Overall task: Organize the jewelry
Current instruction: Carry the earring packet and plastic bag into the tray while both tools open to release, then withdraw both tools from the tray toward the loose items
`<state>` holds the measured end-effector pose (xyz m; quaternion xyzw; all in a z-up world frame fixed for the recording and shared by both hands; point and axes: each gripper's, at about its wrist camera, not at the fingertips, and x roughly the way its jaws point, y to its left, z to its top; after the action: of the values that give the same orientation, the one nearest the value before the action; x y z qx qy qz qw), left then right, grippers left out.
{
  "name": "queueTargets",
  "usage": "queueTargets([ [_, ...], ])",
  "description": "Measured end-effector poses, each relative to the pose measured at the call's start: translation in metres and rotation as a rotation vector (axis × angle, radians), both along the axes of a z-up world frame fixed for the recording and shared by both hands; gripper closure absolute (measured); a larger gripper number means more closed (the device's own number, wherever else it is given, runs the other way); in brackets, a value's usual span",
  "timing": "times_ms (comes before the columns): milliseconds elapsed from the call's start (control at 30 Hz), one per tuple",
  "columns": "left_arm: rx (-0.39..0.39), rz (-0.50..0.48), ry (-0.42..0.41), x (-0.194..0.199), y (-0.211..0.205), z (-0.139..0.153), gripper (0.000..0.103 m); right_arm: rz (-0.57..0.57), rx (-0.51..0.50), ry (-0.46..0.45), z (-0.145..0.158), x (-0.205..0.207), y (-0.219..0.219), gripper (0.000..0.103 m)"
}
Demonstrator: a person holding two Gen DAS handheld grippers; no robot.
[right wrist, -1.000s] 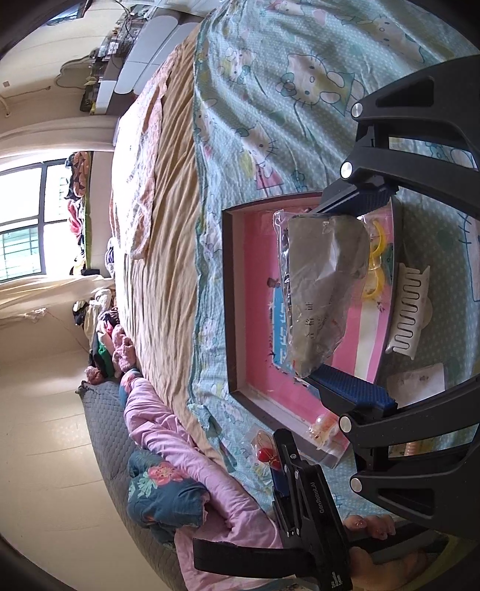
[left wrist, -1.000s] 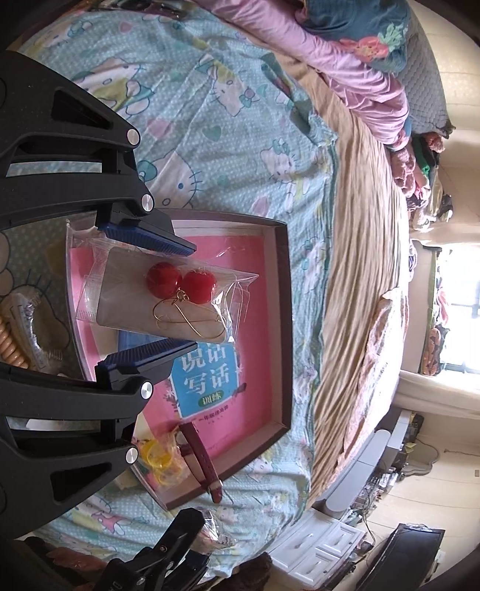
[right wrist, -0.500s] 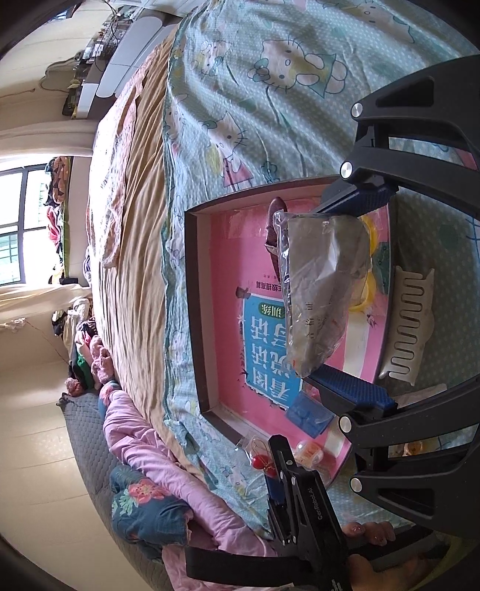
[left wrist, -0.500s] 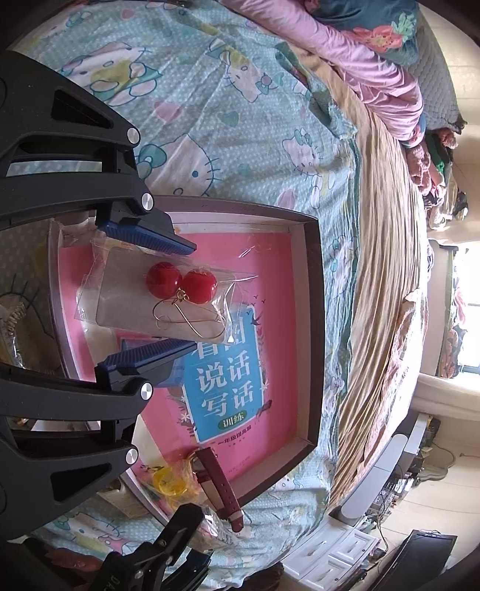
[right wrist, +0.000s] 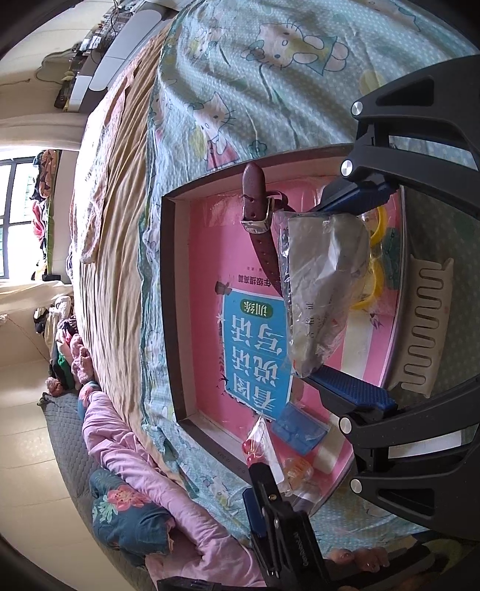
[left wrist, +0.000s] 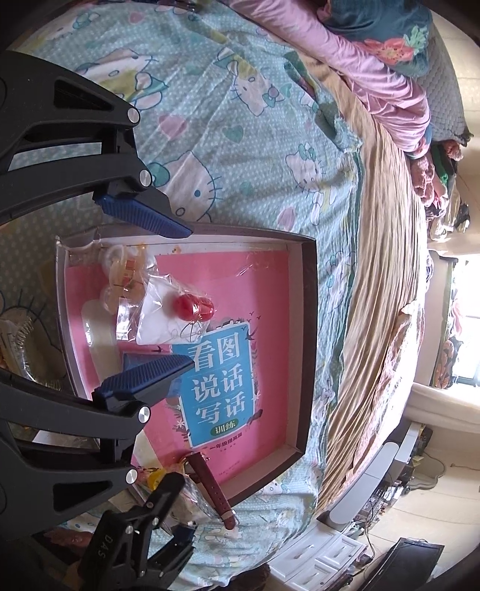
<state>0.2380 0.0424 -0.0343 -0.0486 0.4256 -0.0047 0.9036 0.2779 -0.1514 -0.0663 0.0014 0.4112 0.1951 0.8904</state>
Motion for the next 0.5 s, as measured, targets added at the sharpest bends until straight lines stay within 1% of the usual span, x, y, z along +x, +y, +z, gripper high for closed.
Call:
queueTargets([
  [67, -0.003, 0.002, -0.004, -0.002, 0.001, 0.003, 0.046, 0.003, 0.000, 0.005, -0.001, -0.001, 0.000, 0.029],
  [133, -0.007, 0.002, -0.009, -0.004, 0.001, 0.006, 0.046, 0.003, 0.003, -0.003, 0.001, -0.003, 0.000, 0.024],
  [200, -0.009, 0.001, -0.015, -0.006, 0.002, 0.009, 0.046, 0.001, 0.006, -0.029, 0.005, -0.006, -0.002, 0.020],
  [333, -0.012, 0.003, -0.030, -0.010, 0.002, 0.017, 0.045, 0.005, 0.005, -0.054, 0.014, -0.012, -0.003, 0.020],
  [367, -0.014, 0.004, -0.035, -0.011, 0.003, 0.018, 0.045, 0.005, 0.010, -0.061, 0.017, -0.014, -0.004, 0.018],
  [433, -0.014, 0.004, -0.042, -0.013, 0.002, 0.022, 0.043, 0.003, 0.018, -0.073, 0.021, -0.017, -0.006, 0.016],
  [467, -0.013, 0.005, -0.044, -0.014, 0.002, 0.023, 0.040, 0.002, 0.023, -0.077, 0.024, -0.018, -0.007, 0.016],
  [500, -0.012, 0.005, -0.048, -0.015, 0.002, 0.024, 0.040, 0.002, 0.026, -0.080, 0.026, -0.019, -0.007, 0.016],
])
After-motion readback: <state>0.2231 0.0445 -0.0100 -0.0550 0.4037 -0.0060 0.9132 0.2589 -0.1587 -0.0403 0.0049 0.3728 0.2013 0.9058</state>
